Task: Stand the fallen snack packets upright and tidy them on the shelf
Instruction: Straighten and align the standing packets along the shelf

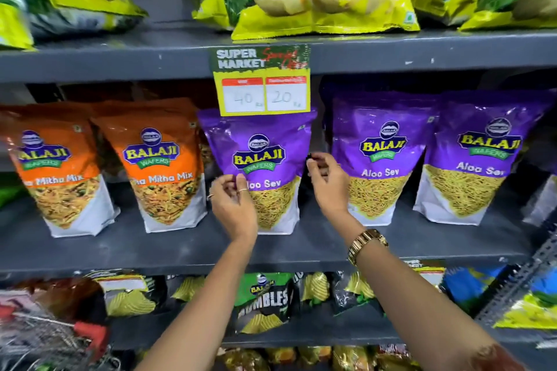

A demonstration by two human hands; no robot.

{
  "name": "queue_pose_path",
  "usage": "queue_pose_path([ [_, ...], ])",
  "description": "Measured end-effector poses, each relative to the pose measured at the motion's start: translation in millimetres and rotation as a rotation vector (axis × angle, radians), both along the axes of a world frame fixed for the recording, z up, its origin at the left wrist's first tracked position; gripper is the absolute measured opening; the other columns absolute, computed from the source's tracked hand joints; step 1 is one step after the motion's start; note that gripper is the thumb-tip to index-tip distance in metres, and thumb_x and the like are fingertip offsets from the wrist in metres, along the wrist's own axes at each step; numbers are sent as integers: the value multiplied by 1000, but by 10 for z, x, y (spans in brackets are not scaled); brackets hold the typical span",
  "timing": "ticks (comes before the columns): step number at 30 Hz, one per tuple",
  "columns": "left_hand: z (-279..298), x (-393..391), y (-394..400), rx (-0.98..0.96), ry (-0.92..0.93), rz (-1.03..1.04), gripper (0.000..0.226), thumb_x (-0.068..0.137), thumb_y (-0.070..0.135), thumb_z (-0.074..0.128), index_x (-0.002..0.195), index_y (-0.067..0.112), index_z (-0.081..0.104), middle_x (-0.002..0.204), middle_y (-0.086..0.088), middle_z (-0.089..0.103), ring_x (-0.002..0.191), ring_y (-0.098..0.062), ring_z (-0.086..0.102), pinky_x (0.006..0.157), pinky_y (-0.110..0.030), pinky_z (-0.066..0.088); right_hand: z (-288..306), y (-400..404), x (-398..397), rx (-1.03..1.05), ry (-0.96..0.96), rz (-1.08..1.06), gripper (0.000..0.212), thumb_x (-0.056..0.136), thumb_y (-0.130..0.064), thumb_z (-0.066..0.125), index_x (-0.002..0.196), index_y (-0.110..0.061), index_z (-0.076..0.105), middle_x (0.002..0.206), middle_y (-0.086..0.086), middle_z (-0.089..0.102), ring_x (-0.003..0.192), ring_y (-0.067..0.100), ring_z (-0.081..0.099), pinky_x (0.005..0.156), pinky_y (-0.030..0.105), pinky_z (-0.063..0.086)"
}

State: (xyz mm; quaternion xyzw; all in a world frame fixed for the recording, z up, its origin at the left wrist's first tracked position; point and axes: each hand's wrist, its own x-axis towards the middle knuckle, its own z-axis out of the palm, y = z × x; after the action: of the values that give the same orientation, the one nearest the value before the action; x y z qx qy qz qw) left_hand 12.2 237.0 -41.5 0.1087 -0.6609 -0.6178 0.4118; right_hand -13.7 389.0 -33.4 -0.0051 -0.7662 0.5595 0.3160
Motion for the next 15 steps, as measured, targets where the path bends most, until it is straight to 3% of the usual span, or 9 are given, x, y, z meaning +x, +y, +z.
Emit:
queue_pose_path([
  [3,105,-163,-201,3,-54,-37,33,89,27,53,111,2,53,109,-20,60,94,-29,57,87,-36,47,81,-137,-97,-53,-38,52,30,88,-28,55,109,-7,58,99,12,68,86,21,61,76,21,47],
  [4,148,-214,-255,24,-73,-75,37,90,28,51,117,2,51,117,-21,59,103,-31,57,92,-39,47,106,-176,-111,-53,-25,50,28,89,-27,54,108,-6,58,98,7,66,85,17,58,70,11,42],
  [6,233,-312,-334,79,-93,-175,39,92,27,49,122,4,51,123,-20,59,111,-29,57,96,-40,47,129,-224,-124,-36,4,22,22,89,-25,53,102,-8,58,90,-1,61,77,11,54,58,3,35],
  [8,277,-401,-405,60,-113,-198,31,89,22,54,114,2,58,112,-19,64,102,-27,59,90,-32,50,126,-233,-143,-59,24,-3,14,88,-21,55,94,-9,59,82,-4,59,68,4,51,55,0,34],
  [11,297,-518,-488,190,-103,-181,18,82,3,61,94,-10,62,84,-11,60,71,-18,54,55,-3,45,136,-169,-214,-174,27,-68,12,85,-13,59,90,-4,63,80,3,61,69,11,53,59,5,39],
  [13,304,-564,-497,288,-107,-186,16,80,-1,61,93,-11,62,81,-8,60,62,-7,50,48,0,40,140,-151,-259,-223,-2,-75,15,85,-13,60,95,-1,63,84,6,61,80,16,54,67,19,43],
  [15,306,-565,-477,347,-105,-217,15,82,1,60,95,-7,64,71,-2,59,61,-5,49,46,-1,41,127,-162,-289,-300,-13,-25,17,86,-12,58,99,-1,61,89,8,60,85,17,53,68,15,44],
])
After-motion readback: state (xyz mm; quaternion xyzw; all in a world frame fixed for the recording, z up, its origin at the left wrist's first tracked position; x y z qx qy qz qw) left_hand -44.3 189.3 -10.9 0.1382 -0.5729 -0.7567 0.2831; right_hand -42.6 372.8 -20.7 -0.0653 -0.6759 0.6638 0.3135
